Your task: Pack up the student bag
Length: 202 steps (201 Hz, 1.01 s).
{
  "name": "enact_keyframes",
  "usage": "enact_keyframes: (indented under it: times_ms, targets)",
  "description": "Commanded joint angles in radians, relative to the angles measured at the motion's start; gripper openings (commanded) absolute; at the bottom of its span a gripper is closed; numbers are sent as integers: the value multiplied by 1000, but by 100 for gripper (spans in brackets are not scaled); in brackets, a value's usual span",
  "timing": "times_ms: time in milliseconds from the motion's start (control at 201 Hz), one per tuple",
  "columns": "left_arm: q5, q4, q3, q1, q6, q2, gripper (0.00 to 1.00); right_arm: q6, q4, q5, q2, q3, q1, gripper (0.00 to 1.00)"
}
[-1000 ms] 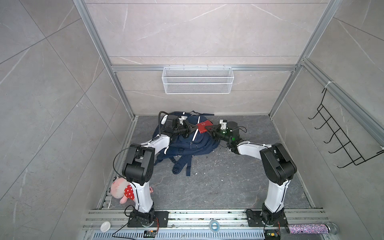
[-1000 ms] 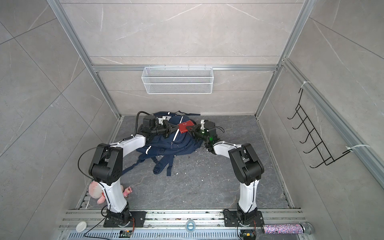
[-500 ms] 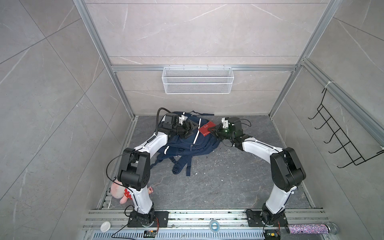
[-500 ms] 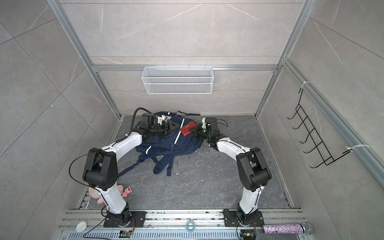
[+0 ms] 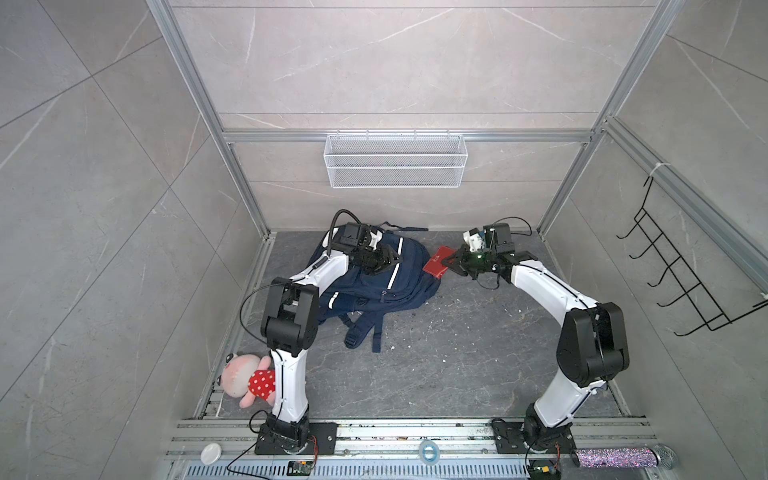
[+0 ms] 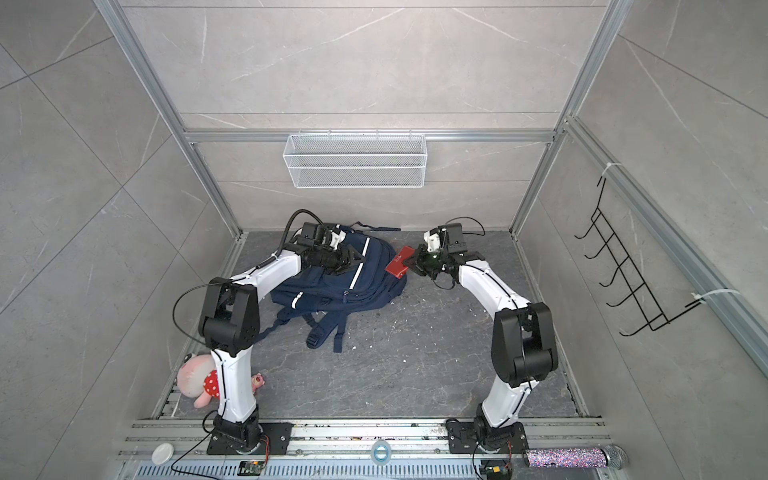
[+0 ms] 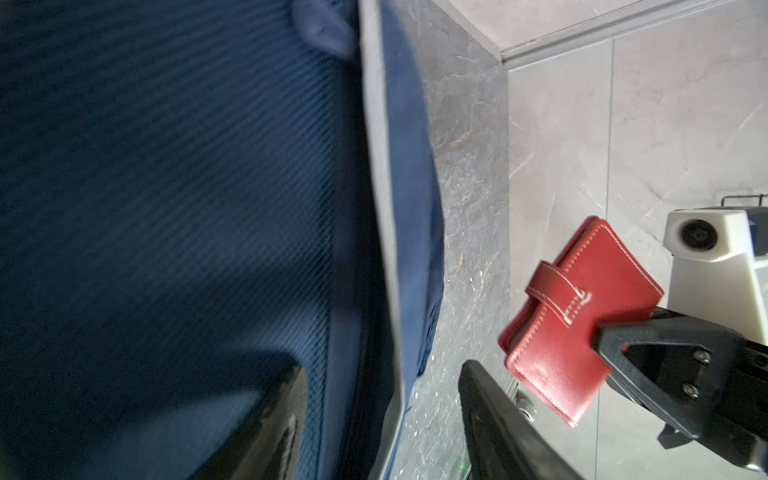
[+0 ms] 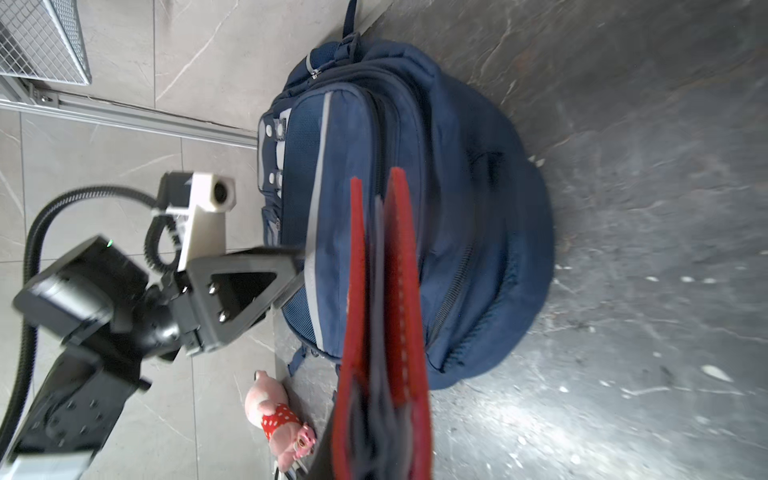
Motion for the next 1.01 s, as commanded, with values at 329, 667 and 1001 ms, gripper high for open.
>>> enact_keyframes:
  times_ms: [329, 667, 1001]
  targets:
    - [96, 47, 6, -45, -3, -8, 0, -159, -169, -61, 74, 113, -8, 0]
    - [207, 147, -59, -39, -87, -236, 0, -195, -152, -282, 238, 298, 44, 0]
    - [257, 216, -115, -41, -130, -315, 0, -21, 12, -395, 409, 463, 156, 0]
